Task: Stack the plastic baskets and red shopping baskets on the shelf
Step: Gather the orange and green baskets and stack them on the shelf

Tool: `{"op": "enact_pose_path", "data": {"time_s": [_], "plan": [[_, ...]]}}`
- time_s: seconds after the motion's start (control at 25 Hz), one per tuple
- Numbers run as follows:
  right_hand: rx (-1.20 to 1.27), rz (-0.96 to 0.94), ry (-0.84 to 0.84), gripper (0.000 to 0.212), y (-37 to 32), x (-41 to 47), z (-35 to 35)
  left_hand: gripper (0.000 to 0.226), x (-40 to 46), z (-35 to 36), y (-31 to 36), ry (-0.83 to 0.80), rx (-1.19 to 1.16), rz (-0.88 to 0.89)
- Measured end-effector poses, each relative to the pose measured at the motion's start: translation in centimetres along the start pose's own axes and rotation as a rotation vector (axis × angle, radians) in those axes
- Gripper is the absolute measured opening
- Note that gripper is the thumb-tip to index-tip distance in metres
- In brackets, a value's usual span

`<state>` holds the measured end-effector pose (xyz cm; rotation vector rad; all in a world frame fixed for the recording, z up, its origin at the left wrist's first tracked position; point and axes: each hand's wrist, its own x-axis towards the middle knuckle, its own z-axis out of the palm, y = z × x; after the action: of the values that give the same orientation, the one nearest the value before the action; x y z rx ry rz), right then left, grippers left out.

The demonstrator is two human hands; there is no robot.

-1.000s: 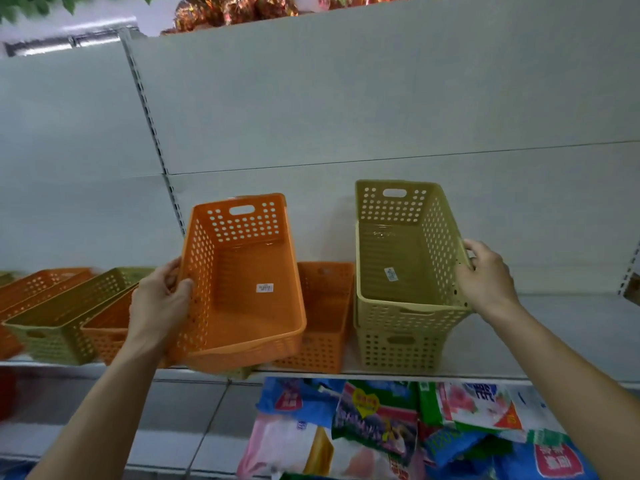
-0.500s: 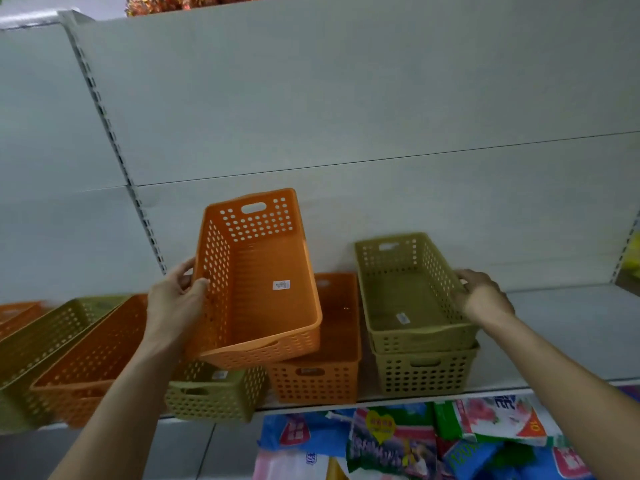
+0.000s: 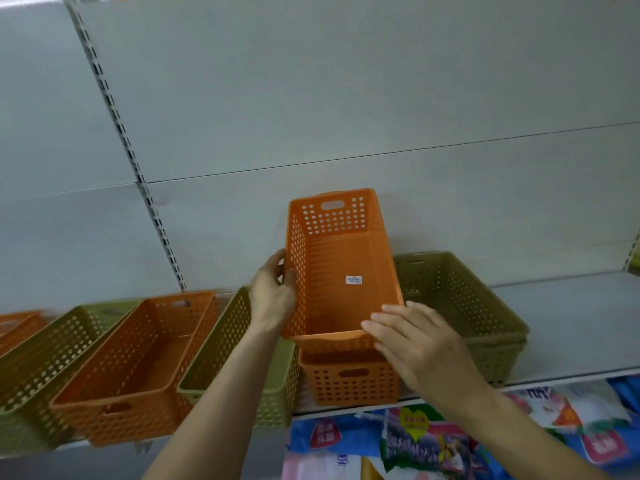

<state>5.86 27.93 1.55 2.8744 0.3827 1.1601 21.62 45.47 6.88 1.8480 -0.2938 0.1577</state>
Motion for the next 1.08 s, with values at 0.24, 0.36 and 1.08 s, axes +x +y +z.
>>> {"op": "enact_pose_path", "data": {"time_s": [0.24, 0.36, 1.08], "plan": [[0.015, 0.104, -0.099, 0.036, -1.2, -1.5, 1.4, 0.039, 0.9, 1.1, -3.0, -0.128, 0.074, -0.096], [0.009, 0.162, -0.096, 0.034, -0.9, -2.1, 0.5, 0.038, 1.2, 1.4, -5.7, -0.282, 0.146, -0.124], [0.336, 0.141, -0.198, 0.034, -10.5, -0.7, 2.1, 0.045, -12.9, -8.3, -8.3, -0.073, 0.512, 0.244]]}}
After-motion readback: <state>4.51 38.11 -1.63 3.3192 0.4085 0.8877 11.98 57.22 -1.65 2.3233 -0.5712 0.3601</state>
